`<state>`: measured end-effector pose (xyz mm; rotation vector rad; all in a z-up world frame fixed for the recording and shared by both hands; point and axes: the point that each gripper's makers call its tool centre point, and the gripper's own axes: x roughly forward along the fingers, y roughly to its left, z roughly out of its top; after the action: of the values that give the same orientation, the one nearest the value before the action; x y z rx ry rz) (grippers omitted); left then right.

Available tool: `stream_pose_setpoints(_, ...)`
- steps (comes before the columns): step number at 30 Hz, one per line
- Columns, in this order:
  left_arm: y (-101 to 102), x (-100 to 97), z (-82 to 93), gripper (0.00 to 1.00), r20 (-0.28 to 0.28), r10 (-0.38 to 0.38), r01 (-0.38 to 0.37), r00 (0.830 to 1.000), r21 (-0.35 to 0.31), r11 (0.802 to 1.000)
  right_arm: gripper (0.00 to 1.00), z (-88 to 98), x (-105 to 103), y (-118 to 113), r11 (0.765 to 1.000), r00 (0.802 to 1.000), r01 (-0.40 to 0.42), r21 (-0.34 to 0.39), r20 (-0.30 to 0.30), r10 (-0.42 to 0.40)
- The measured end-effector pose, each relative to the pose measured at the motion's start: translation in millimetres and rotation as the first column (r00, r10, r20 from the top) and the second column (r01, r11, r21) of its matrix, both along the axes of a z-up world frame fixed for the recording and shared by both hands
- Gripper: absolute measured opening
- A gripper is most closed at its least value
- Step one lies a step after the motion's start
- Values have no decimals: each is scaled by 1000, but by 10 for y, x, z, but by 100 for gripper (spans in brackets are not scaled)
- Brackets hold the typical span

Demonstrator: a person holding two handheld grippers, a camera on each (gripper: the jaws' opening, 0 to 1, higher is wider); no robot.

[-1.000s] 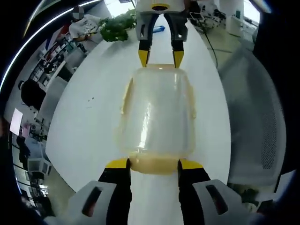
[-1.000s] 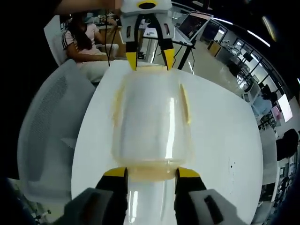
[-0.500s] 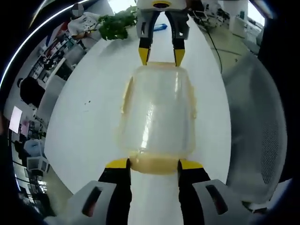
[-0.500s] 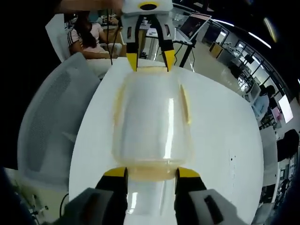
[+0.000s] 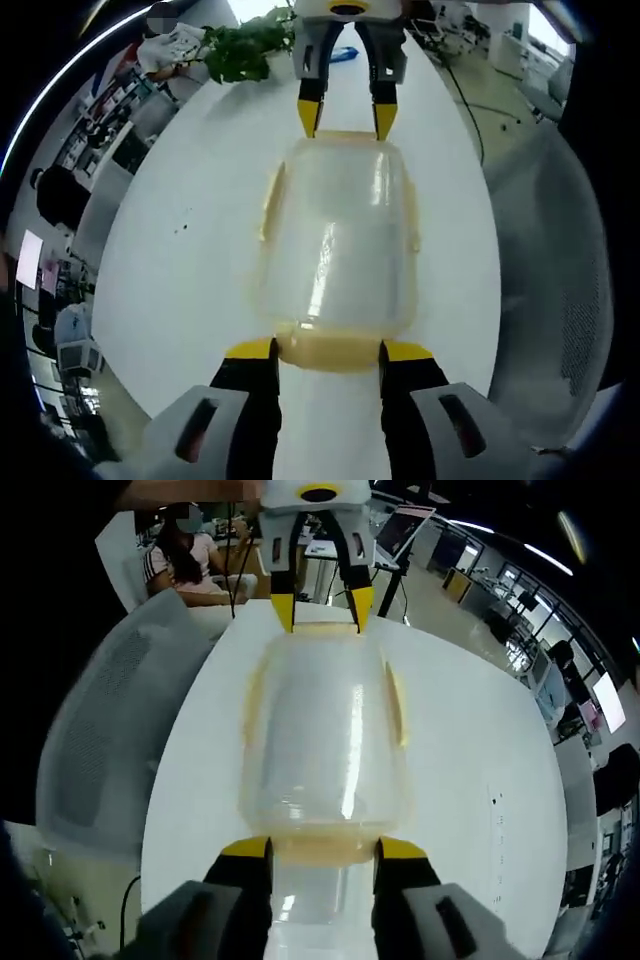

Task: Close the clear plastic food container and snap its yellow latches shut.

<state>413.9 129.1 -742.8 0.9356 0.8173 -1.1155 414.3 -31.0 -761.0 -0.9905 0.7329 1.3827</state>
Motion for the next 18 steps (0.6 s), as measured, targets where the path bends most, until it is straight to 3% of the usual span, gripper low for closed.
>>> stream_pose_setpoints(7,-119,-58,-30,36,-1,9,-9,1000,-17,1000,36,-47,-27,-127,1000,1000,-4,-8,-9,4)
stream_pose_setpoints(18,-350,22,-95,35,2,-17,17,1000,-18,1000,36,-99,-35,-365,999,999,31,-12,-41,-32)
